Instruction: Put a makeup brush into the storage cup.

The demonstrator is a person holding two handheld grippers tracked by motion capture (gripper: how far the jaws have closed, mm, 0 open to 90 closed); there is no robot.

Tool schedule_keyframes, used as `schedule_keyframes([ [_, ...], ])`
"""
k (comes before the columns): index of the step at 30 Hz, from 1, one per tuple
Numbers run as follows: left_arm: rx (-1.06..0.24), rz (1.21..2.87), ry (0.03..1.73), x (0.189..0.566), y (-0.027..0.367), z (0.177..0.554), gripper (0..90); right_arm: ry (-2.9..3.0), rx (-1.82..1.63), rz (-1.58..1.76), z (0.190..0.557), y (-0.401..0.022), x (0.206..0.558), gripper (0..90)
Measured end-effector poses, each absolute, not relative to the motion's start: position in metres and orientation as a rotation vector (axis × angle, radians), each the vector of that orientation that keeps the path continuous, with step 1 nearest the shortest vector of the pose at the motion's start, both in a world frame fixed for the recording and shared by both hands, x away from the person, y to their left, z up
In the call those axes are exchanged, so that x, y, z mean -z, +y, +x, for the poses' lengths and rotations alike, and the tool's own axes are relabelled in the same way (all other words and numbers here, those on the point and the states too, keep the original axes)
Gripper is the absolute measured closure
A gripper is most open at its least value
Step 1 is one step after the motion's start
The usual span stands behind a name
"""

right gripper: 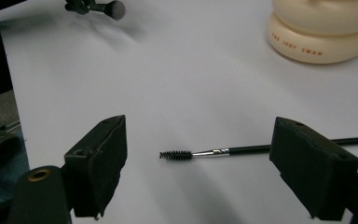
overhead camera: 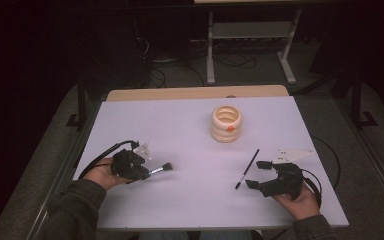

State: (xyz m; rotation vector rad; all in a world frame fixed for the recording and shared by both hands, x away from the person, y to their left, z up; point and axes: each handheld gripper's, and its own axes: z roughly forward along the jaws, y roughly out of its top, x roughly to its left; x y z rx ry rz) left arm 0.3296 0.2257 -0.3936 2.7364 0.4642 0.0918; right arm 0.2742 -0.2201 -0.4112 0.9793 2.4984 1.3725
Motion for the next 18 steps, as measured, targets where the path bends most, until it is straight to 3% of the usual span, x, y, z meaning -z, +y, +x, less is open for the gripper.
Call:
schedule_keyframes([
  [18,-0.048,2.498,0.387,0.371,0.204,0.309,79.5,2.55,-1.49,0.813,0.272,-0.183,0.385,17.8],
])
